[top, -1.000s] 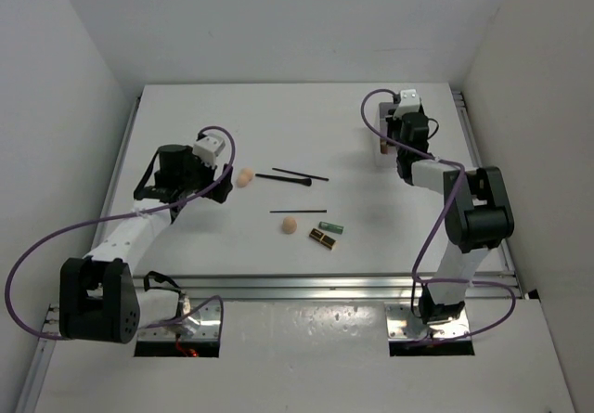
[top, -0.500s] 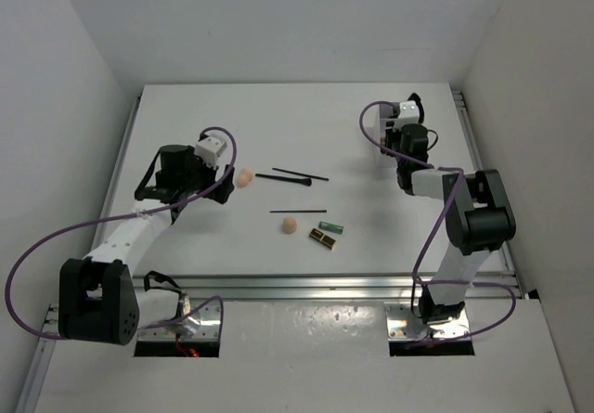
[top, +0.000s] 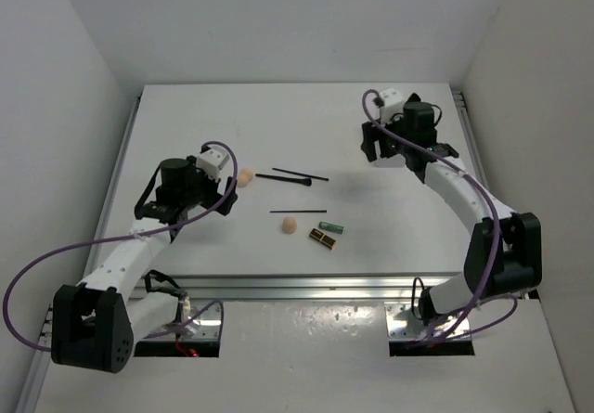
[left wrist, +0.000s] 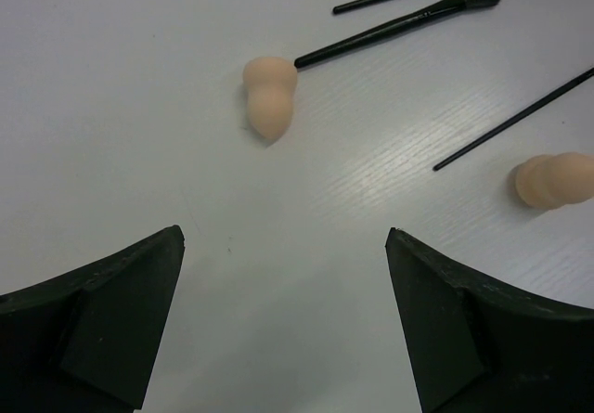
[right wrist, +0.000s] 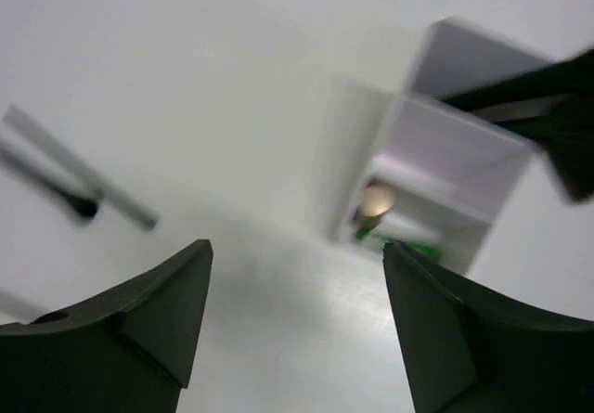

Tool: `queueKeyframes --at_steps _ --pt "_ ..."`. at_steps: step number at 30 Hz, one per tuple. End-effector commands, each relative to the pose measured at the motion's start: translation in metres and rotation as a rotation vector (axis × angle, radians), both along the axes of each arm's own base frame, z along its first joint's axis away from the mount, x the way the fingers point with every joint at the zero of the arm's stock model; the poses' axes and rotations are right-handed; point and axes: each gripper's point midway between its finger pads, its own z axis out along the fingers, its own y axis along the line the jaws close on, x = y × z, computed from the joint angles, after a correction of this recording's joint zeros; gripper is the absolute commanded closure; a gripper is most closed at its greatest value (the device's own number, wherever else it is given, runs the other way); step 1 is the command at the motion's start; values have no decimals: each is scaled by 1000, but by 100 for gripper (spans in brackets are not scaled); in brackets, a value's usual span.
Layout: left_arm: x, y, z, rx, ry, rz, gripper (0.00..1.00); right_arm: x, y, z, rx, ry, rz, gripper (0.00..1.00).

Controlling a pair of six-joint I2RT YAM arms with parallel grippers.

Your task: Organize the makeup

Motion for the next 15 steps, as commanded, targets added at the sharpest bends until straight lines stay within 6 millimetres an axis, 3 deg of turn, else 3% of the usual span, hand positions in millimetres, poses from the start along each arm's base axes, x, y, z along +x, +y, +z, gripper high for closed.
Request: queueKeyframes --at_steps 1,2,3,4,6,10,15 --pt "-6 -9 9 -45 -43 -9 4 -97 68 -45 -27 434 395 27" --pt "-5 -9 13 -48 -61 -10 4 -102 76 -44 -33 458 422 33" --pt "-8 -9 13 -56 -63 -6 4 -116 94 -58 -49 526 483 36" --pt "-11 -9 11 -56 -62 -5 4 -122 100 -55 -70 555 517 38" --pt "-15 -9 14 -66 -72 -1 4 -143 112 -73 -112 659 566 40" --pt "-20 -5 13 -66 -78 21 4 -147 126 -93 -180 673 642 47" --pt "-27 -2 12 -82 -73 39 4 -157 132 -110 -252 716 712 47"
